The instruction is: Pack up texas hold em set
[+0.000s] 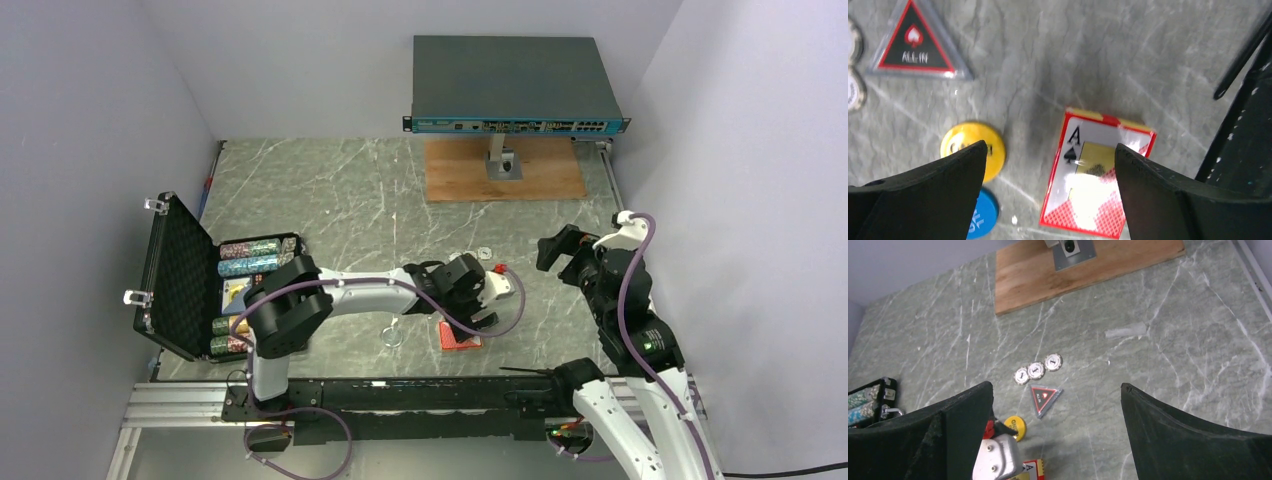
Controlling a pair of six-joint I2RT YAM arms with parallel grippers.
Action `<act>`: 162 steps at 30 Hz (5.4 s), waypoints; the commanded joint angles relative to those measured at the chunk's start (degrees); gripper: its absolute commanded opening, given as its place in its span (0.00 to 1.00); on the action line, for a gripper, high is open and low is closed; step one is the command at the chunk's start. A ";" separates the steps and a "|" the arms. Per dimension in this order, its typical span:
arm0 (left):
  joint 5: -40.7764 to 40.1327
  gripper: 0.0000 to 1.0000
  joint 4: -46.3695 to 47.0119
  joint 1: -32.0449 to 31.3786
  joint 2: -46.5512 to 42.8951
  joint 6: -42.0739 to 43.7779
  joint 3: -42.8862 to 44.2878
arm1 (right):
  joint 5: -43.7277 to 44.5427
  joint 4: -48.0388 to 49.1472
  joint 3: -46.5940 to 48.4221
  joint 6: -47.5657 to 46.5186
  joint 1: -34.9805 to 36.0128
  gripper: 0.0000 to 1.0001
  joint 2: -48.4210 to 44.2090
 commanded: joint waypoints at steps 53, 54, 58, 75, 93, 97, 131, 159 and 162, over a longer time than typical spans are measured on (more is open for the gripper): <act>-14.10 0.99 -14.85 -3.67 -26.29 -33.43 -9.82 | -25.03 -20.61 -1.40 13.17 0.32 0.93 23.24; -14.65 0.99 -15.23 -3.34 -28.22 -33.54 -10.57 | -25.97 -22.13 -2.65 13.32 0.36 0.93 23.05; -14.32 0.99 -15.77 -0.84 -34.33 -33.32 -13.49 | -36.77 -21.61 -10.23 15.52 1.59 0.85 20.54; -12.90 0.99 -16.70 1.71 -46.89 -35.94 -20.20 | -39.24 14.18 -19.22 29.89 13.83 0.68 37.27; -7.83 0.99 -12.15 0.09 -31.60 -28.13 -17.76 | -13.48 0.40 11.26 7.09 10.78 0.79 52.49; -9.27 0.99 -12.75 -4.77 -18.93 -24.39 -10.68 | -10.59 -2.40 3.50 7.09 1.69 0.89 34.39; -10.67 0.71 -22.22 -7.95 5.47 -14.89 9.50 | -16.02 -2.11 -2.50 5.88 -1.79 0.95 15.13; -20.37 0.42 -35.80 47.83 -45.23 -17.72 -15.82 | -21.90 5.10 -6.83 7.01 -1.80 0.94 17.28; -18.41 0.40 -33.63 55.58 -43.76 -15.77 -17.98 | -22.87 6.10 -7.38 6.97 -1.81 0.94 17.47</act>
